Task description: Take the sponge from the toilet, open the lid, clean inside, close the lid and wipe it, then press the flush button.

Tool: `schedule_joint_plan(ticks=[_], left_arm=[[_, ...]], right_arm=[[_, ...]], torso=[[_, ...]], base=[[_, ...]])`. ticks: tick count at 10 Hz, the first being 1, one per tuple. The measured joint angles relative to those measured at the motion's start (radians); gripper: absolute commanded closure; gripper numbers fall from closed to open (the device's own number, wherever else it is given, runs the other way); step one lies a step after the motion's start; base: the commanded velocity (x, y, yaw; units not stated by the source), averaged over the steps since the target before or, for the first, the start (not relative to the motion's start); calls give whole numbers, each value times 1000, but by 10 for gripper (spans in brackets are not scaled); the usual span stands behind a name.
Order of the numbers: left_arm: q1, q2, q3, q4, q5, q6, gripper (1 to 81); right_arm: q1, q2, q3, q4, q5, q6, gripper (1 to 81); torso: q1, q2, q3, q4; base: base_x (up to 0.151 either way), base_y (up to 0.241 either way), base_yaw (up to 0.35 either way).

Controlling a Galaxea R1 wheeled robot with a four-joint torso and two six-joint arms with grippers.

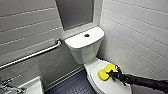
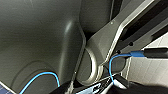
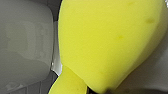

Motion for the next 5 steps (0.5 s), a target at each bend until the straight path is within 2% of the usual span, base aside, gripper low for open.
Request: schedule_joint_plan(ticks=[5], left_arm=[[0, 0, 0, 0, 0, 4, 10]], right_arm=[[-149, -211, 179, -4, -1, 0, 811]], torso=[[0, 0, 0, 0]], base=[[0, 0, 0]])
